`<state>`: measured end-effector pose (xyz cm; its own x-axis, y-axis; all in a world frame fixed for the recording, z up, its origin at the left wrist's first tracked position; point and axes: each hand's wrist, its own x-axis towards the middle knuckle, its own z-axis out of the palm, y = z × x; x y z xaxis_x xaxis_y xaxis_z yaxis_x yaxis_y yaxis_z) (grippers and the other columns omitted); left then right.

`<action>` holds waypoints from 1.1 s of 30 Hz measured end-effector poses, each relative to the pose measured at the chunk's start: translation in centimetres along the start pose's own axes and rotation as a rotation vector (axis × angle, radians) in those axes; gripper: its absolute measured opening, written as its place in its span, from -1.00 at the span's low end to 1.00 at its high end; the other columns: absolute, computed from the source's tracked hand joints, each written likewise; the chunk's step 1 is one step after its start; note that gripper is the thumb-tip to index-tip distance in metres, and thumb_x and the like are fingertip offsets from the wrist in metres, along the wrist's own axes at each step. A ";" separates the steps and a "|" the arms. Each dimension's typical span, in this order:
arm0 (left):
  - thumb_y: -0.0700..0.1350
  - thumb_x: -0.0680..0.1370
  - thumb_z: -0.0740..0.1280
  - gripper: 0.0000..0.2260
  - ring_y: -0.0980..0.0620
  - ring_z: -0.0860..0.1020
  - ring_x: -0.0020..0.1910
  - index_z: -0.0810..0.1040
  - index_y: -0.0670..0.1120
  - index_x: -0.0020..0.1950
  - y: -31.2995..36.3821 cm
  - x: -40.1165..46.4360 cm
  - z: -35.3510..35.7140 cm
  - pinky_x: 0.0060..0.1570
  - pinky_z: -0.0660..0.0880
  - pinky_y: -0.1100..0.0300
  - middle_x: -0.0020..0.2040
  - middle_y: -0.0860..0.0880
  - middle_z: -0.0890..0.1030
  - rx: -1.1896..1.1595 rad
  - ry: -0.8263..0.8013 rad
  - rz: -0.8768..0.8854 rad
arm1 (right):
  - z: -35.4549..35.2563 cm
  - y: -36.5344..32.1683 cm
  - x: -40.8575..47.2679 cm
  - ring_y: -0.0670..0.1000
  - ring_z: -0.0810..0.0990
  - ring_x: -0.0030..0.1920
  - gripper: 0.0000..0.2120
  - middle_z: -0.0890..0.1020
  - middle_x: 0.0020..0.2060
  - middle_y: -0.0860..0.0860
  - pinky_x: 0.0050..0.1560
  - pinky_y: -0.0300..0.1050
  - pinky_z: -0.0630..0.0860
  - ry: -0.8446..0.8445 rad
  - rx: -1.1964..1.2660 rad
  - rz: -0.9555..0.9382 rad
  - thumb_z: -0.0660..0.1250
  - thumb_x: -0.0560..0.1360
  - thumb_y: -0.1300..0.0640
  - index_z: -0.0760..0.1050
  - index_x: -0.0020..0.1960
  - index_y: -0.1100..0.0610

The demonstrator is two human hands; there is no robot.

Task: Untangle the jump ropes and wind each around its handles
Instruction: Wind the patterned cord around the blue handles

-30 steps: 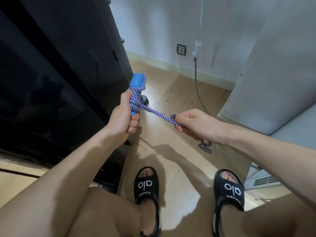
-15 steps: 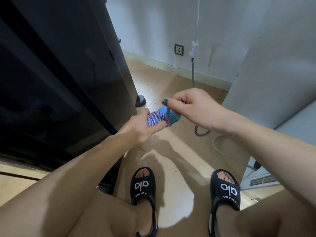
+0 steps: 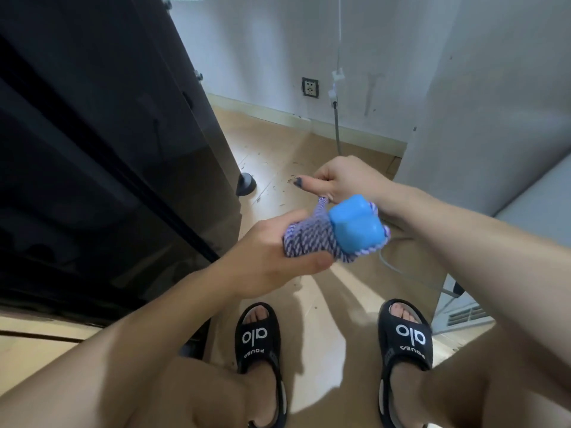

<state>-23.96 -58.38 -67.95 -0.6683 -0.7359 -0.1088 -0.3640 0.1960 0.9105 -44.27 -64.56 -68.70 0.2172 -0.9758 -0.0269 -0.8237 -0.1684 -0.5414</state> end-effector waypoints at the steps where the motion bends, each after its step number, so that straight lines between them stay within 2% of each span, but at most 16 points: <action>1: 0.29 0.38 0.45 -0.50 0.04 0.47 -0.39 0.55 -0.03 0.14 0.2 -0.2 0.0 -0.41 0.42 0.11 -0.28 0.02 0.58 -0.095 0.023 0.001 | 0.2 0.1 -0.4 0.03 0.31 -0.42 -0.54 0.38 -0.46 0.02 -0.28 -0.06 0.31 -0.038 0.086 0.015 0.24 0.62 -0.13 0.35 -0.35 0.11; 3: 0.26 0.39 0.35 -0.62 0.15 0.32 -0.53 0.54 0.00 0.02 0.6 -0.1 -0.2 -0.55 0.26 0.27 -0.44 0.08 0.44 -0.296 0.137 -0.043 | 0.5 0.1 -1.0 -0.06 0.44 -0.36 -0.71 0.47 -0.39 -0.06 -0.14 -0.12 0.42 -0.057 0.225 0.038 0.24 0.62 0.02 0.44 -0.24 0.11; 4: 0.29 0.38 0.31 -0.64 0.15 0.23 -0.56 0.51 0.02 -0.09 0.5 0.3 -0.5 -0.58 0.15 0.30 -0.47 0.09 0.36 -0.401 0.213 -0.096 | 0.7 -0.1 -1.2 -0.04 0.48 -0.35 -0.63 0.50 -0.42 -0.08 -0.14 -0.13 0.43 -0.025 0.236 0.032 0.19 0.62 -0.02 0.48 -0.27 0.15; 6: 0.41 0.34 0.28 -0.57 0.14 0.12 -0.57 0.45 0.04 -0.23 0.3 1.0 -1.7 -0.54 0.02 0.31 -0.47 0.07 0.23 -0.537 0.380 -0.227 | 1.0 -0.3 -1.6 -0.01 0.49 -0.41 -0.42 0.49 -0.55 -0.05 -0.24 -0.16 0.40 0.017 0.173 0.050 0.08 0.65 -0.17 0.46 -0.39 0.17; 8: 0.50 0.31 0.26 -0.49 0.11 0.06 -0.53 0.38 0.05 -0.23 -0.5 1.3 -3.1 -0.50 -0.01 0.29 -0.42 0.04 0.14 -0.558 0.507 -0.333 | 1.1 -0.5 -2.3 0.01 0.41 -0.46 -0.39 0.43 -0.59 -0.06 -0.29 -0.12 0.37 0.009 0.118 0.045 0.06 0.64 -0.21 0.43 -0.39 0.18; 10: 0.51 0.34 0.24 -0.50 0.09 0.08 -0.50 0.37 0.06 -0.22 -1.5 1.1 -4.0 -0.49 0.02 0.28 -0.39 0.03 0.16 -0.486 0.550 -0.408 | 1.0 -1.0 -3.0 0.03 0.29 -0.45 -0.44 0.35 -0.55 -0.03 -0.32 -0.05 0.33 0.005 0.096 0.004 0.11 0.64 -0.19 0.36 -0.35 0.21; 14: 0.42 0.51 0.22 -0.55 0.09 0.21 -0.55 0.44 0.03 -0.16 -3.2 1.7 -3.3 -0.52 0.14 0.30 -0.44 0.04 0.31 -0.289 0.476 -0.488 | 0.4 -2.5 -3.2 0.02 0.15 -0.38 -0.49 0.23 -0.46 0.05 -0.34 -0.01 0.18 0.095 0.104 -0.115 0.17 0.64 -0.12 0.21 -0.36 0.16; 18: 0.40 0.53 0.22 -0.56 0.08 0.21 -0.56 0.39 0.02 -0.17 -3.4 2.7 -2.1 -0.51 0.13 0.28 -0.44 0.01 0.32 -0.190 0.320 -0.570 | -0.4 -2.6 -3.5 0.00 0.21 -0.43 -0.53 0.26 -0.53 0.00 -0.39 -0.05 0.20 0.090 0.027 -0.137 0.21 0.61 -0.13 0.34 -0.47 -0.08; 20: 0.39 0.54 0.20 -0.56 0.08 0.19 -0.55 0.31 0.02 -0.15 -3.5 2.8 -1.8 -0.53 0.12 0.29 -0.43 0.01 0.29 -0.165 0.219 -0.595 | -0.4 -2.5 -3.4 0.04 0.30 -0.40 -0.55 0.34 -0.52 0.00 -0.38 -0.05 0.26 0.109 -0.016 -0.140 0.21 0.60 -0.15 0.33 -0.43 -0.03; 22: 0.36 0.58 0.17 -0.58 0.08 0.20 -0.54 0.30 0.01 -0.12 -3.5 2.5 -1.7 -0.52 0.13 0.29 -0.41 -0.01 0.30 -0.148 0.138 -0.595 | -0.1 -2.2 -2.8 0.06 0.39 -0.28 -0.55 0.40 -0.40 -0.04 -0.29 -0.03 0.35 0.127 -0.037 -0.194 0.18 0.60 -0.17 0.34 -0.38 0.04; 24: 0.34 0.60 0.16 -0.56 0.06 0.27 -0.53 0.35 -0.05 -0.06 -3.6 2.2 -1.8 -0.49 0.20 0.26 -0.36 -0.08 0.37 -0.137 0.079 -0.569 | 0.3 -2.0 -2.3 -0.01 0.41 -0.15 -0.56 0.42 -0.22 -0.07 -0.13 -0.04 0.38 0.125 0.025 -0.225 0.19 0.62 -0.15 0.40 -0.38 0.01; 26: 0.34 0.60 0.17 -0.52 0.05 0.37 -0.49 0.39 -0.09 0.08 -3.5 1.9 -1.8 -0.45 0.33 0.21 -0.22 -0.12 0.47 -0.124 0.069 -0.546 | 0.5 -1.8 -2.0 -0.13 0.45 -0.15 -0.56 0.48 -0.14 0.02 -0.04 -0.08 0.44 0.101 0.150 -0.187 0.23 0.63 -0.08 0.48 -0.37 0.08; 29: 0.24 0.63 0.22 -0.69 0.02 0.50 -0.43 0.36 0.08 0.24 -3.2 1.8 -1.7 -0.41 0.51 0.12 -0.11 -0.11 0.56 -0.043 0.099 -0.432 | 0.7 -1.9 -1.9 -0.05 0.60 -0.23 -0.51 0.55 -0.11 0.24 -0.11 0.09 0.62 0.055 0.297 -0.083 0.22 0.64 -0.05 0.50 -0.24 0.34; 31: 0.13 0.66 0.26 -0.76 -0.04 0.53 -0.41 0.35 0.06 0.24 -3.1 1.8 -1.6 -0.38 0.56 0.05 -0.15 -0.15 0.57 -0.015 0.109 -0.318 | 0.9 -2.0 -1.9 0.10 0.64 -0.29 -0.49 0.55 -0.12 0.24 -0.21 0.12 0.62 0.064 0.315 -0.059 0.21 0.64 -0.07 0.49 -0.25 0.35; 33: 0.03 0.64 0.32 -0.76 -0.11 0.52 -0.39 0.36 -0.01 0.22 -3.1 1.9 -1.6 -0.34 0.55 -0.05 -0.12 -0.26 0.56 -0.023 0.114 -0.245 | 1.2 -2.1 -2.1 0.11 0.62 -0.27 -0.49 0.53 -0.12 0.19 -0.21 0.10 0.62 0.088 0.308 -0.041 0.21 0.64 -0.06 0.51 -0.28 0.33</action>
<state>-23.02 -61.41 -70.29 -0.4840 -0.8281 -0.2829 -0.4904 -0.0111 0.8714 -42.36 -62.02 -68.47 0.1898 -0.9796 0.0661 -0.6153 -0.1711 -0.7695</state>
